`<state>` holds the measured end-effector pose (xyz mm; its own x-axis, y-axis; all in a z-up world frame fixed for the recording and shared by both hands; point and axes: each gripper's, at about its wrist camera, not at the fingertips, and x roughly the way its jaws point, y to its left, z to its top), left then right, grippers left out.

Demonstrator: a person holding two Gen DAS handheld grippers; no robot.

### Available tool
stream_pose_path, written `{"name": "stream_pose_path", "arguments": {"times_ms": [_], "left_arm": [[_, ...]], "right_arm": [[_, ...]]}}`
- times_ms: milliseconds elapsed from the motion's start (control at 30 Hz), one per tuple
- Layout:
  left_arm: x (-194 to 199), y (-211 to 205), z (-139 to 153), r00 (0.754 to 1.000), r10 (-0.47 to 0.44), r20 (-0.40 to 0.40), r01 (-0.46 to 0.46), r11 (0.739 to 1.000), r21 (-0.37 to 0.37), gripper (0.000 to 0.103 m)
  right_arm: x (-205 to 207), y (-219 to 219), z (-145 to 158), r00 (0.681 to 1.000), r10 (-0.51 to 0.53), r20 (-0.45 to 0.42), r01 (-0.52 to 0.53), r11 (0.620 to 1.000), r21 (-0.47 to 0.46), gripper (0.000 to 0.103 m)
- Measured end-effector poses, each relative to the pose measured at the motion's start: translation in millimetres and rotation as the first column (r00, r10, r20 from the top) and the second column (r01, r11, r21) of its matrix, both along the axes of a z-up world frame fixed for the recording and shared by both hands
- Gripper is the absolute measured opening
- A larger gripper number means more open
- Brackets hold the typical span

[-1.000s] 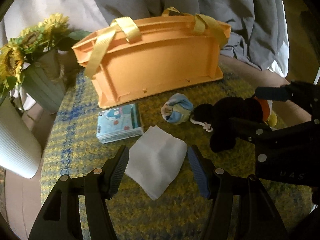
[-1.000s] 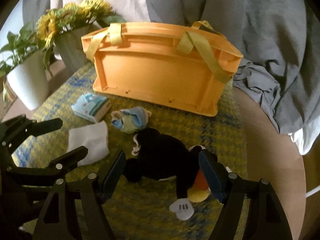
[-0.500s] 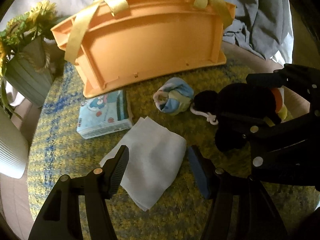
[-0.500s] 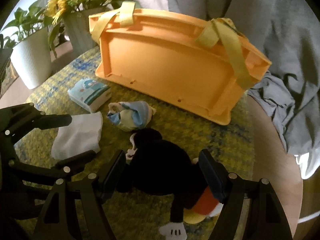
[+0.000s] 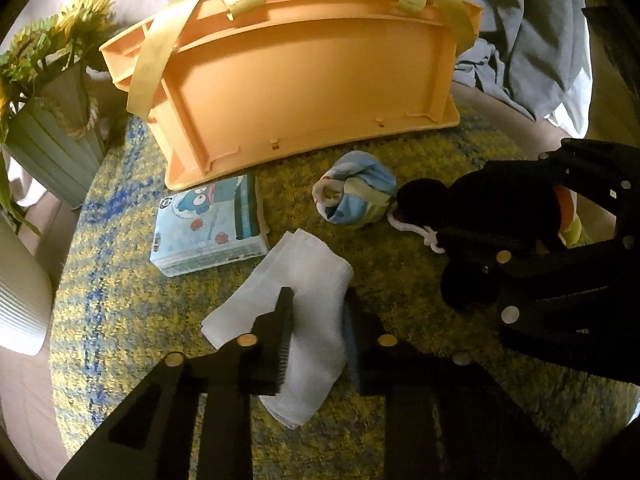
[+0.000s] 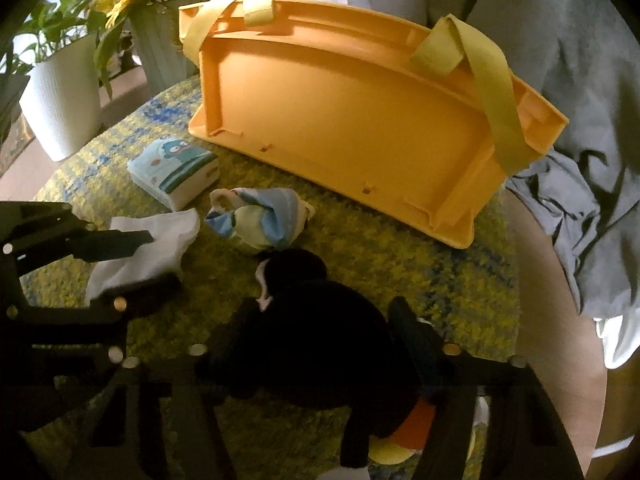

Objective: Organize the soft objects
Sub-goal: 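Grasp the white cloth with the left tool while the right tool grasps the Mickey plush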

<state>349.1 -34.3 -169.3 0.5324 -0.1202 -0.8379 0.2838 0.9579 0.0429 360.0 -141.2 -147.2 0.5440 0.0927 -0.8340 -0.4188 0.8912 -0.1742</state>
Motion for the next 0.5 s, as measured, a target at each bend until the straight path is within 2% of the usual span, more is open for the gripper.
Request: {"name": "stream_pose_path", "arguments": {"times_ms": [133,500], "left_arm": [[-2,1,6,1.0,0.006,0.016,-0.006,1.0,-0.008,0.017],[-10,2,32,0.996,0.006,0.093,-0.004,1.0,-0.029,0.015]], "right_arm": [[-4,-1,2,1.0,-0.003,0.011,0.003,1.0,-0.002,0.055],[-17,-8,21,0.997,-0.052,0.051,0.052,0.999,0.007,0.054]]}}
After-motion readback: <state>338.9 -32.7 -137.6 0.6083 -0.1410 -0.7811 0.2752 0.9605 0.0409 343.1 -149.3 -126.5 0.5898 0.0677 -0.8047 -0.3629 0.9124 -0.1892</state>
